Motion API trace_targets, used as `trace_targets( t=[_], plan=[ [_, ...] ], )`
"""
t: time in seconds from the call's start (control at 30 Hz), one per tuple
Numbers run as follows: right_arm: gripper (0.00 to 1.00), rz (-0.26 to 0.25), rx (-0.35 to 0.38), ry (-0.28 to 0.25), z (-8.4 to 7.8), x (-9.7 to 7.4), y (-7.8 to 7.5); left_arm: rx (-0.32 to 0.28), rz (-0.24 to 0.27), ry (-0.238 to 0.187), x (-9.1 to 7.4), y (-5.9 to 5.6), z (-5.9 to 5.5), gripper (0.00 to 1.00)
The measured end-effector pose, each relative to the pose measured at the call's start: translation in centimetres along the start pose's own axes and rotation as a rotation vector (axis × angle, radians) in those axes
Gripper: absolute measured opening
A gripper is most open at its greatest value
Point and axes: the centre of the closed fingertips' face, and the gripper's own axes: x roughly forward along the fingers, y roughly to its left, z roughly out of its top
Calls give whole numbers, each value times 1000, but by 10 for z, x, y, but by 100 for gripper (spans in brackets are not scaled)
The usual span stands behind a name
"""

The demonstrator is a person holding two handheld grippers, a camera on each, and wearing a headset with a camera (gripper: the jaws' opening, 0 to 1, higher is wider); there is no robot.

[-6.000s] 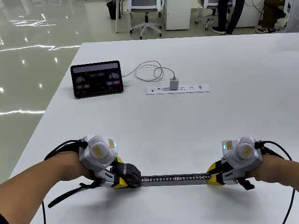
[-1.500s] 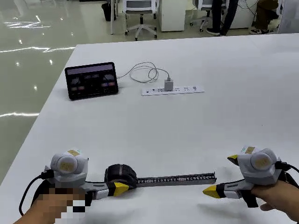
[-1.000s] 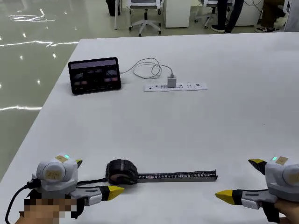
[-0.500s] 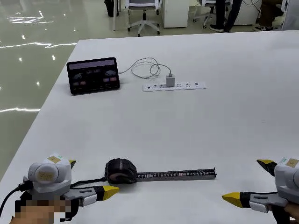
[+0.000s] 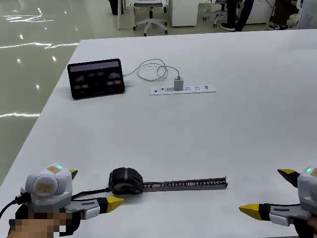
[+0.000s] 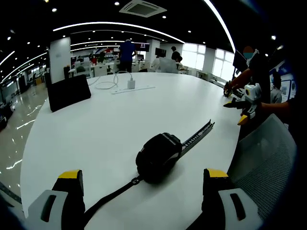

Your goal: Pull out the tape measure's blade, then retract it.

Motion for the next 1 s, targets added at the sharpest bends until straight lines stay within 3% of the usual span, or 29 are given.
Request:
trace_targets(
  t=[0.2, 0.4, 0.53, 0.63, 0.73, 0.8, 0.83, 0.9, 1.0],
  plan=[
    [100, 4, -17, 10, 0, 1, 0, -6, 25, -5, 0, 6, 1, 100],
    [98, 15, -32, 17, 4, -2, 2, 12, 24, 6, 3, 1, 3, 100],
    [99, 28, -56, 33, 2, -1, 2, -14, 29, 7, 7, -4, 9, 100],
    [100, 39, -67, 37, 5, -1, 2, -9, 27, 5, 11, -13, 13, 100],
    [100, 52, -82, 43, 7, 0, 2, 21, 41, 41, 19, -21, 7, 100],
    [100, 62, -94, 48, 9, 0, 3, 40, 4, 79, 24, -30, 1, 100],
    [100, 69, -105, 54, 9, 1, 4, 53, 10, 101, 24, -29, -1, 100],
    [100, 81, -116, 59, 9, 2, 5, 60, 19, 98, 24, -26, 2, 100],
    [100, 90, -119, 59, 10, 4, 5, 19, 32, 78, 23, -23, 10, 100]
  ],
)
